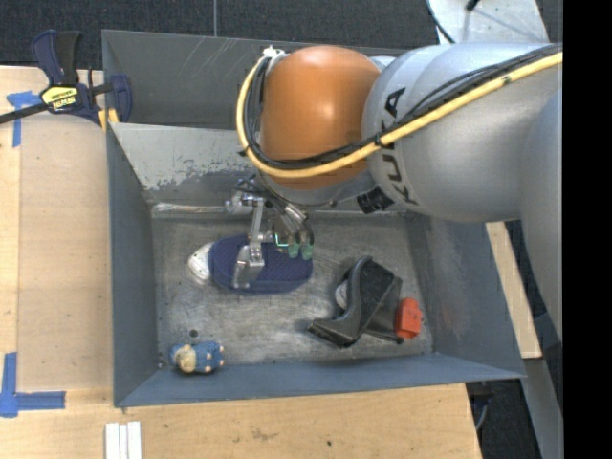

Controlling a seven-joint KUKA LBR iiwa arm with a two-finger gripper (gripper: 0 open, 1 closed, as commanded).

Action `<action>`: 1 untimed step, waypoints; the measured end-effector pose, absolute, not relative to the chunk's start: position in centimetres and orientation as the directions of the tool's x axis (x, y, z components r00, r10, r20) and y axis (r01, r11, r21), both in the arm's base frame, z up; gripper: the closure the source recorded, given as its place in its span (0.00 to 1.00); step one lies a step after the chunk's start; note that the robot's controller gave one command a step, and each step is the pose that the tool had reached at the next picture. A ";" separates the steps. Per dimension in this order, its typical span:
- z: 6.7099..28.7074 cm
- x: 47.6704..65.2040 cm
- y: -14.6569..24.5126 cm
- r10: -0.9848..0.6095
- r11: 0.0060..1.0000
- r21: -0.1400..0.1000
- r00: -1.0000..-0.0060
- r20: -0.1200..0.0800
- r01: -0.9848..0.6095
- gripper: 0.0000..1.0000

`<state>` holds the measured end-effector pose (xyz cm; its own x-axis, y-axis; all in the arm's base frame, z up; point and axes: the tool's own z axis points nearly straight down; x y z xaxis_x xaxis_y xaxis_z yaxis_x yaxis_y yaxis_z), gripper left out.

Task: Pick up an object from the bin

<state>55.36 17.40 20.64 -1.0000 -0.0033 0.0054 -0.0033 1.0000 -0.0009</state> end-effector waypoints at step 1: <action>7.5 59.9 11.5 -0.390 0.921 0.004 -0.921 -0.005 -0.390 0.00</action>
Offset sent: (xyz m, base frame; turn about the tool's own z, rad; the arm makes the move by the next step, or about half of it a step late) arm 0.0429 -0.0613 -0.1364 -0.4001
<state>59.88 11.47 7.49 -0.9206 -0.3905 -0.0049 -0.3905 0.9206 0.0038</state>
